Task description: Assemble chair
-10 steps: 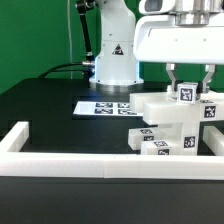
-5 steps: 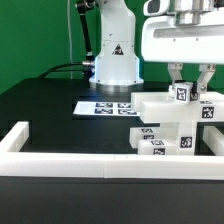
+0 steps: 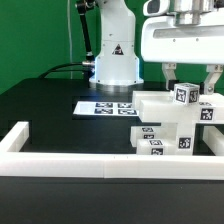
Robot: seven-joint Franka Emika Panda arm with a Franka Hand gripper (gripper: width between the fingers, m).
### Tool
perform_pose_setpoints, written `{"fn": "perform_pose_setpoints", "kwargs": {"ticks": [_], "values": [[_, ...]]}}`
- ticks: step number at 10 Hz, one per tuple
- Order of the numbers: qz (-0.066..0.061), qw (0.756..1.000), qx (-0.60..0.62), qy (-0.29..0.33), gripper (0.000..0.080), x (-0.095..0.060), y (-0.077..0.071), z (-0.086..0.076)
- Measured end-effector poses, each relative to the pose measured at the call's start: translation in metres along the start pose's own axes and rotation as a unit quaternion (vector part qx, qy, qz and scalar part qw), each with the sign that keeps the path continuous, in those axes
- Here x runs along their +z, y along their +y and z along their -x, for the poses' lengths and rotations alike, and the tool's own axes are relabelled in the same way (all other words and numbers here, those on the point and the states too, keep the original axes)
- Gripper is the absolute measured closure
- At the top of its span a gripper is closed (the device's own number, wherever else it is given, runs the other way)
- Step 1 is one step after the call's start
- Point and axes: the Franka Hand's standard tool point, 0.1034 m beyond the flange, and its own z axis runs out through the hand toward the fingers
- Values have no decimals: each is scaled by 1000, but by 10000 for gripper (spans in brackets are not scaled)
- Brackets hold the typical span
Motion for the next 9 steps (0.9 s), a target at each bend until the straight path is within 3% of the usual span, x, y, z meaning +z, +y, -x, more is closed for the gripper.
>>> {"fn": "perform_pose_setpoints", "kwargs": {"ticks": [1,2,6,9], "values": [[0,999,-43,0,173,0,0,0],[0,995,-99,0,157,0,0,0],[0,959,-283,0,151,1,0,2],[0,916,-400,0,151,0,1,0]]}}
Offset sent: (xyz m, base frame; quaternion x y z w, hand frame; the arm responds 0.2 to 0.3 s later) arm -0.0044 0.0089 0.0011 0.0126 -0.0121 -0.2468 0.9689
